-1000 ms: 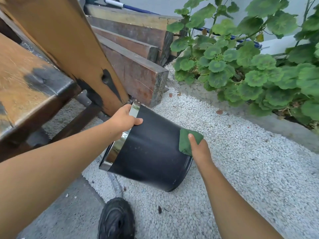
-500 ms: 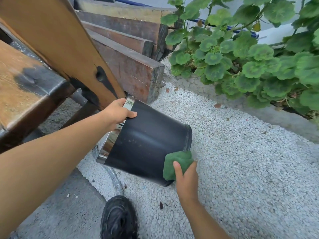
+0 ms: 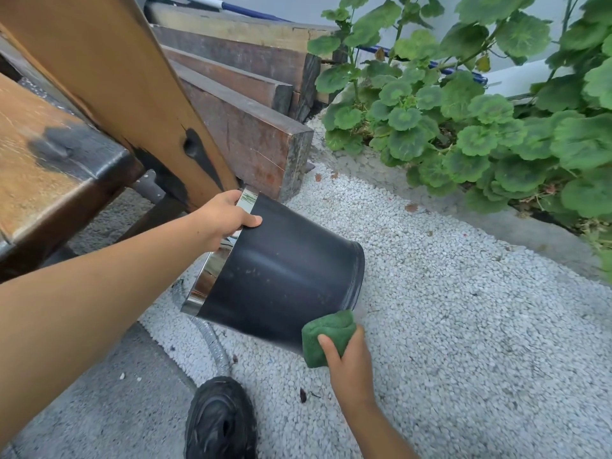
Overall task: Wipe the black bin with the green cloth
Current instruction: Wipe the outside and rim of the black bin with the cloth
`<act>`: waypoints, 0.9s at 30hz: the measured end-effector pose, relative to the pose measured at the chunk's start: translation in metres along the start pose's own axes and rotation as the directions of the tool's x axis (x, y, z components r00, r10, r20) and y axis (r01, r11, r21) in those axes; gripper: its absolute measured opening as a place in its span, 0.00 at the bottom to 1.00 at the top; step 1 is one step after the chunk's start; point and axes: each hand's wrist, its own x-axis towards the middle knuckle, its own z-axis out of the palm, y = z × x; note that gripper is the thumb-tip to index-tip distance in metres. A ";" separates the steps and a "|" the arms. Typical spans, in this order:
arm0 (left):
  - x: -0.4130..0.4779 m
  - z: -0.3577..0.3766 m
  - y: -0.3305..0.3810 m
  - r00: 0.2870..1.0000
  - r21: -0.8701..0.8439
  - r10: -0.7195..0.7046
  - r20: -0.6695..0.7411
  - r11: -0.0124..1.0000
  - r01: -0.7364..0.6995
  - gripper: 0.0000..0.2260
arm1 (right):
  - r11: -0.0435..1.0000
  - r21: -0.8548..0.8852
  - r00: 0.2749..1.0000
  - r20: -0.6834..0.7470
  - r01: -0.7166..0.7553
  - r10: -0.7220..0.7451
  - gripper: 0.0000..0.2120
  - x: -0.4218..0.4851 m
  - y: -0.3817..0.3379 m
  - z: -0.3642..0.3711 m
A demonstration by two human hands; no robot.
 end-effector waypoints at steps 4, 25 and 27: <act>-0.006 0.008 0.008 1.000 0.061 0.024 0.005 0.998 -0.024 0.19 | 0.999 -0.050 0.992 0.124 -0.007 0.013 0.18 0.005 -0.005 -0.024; -0.075 0.130 0.004 0.841 0.674 0.433 0.325 0.517 -0.527 0.13 | 0.969 0.214 0.990 0.045 0.120 -0.133 0.08 0.095 -0.220 -0.110; -0.076 0.138 -0.001 0.853 0.661 0.389 0.349 0.543 -0.518 0.09 | 0.980 -0.052 0.982 0.006 0.190 -0.190 0.15 0.108 -0.224 -0.100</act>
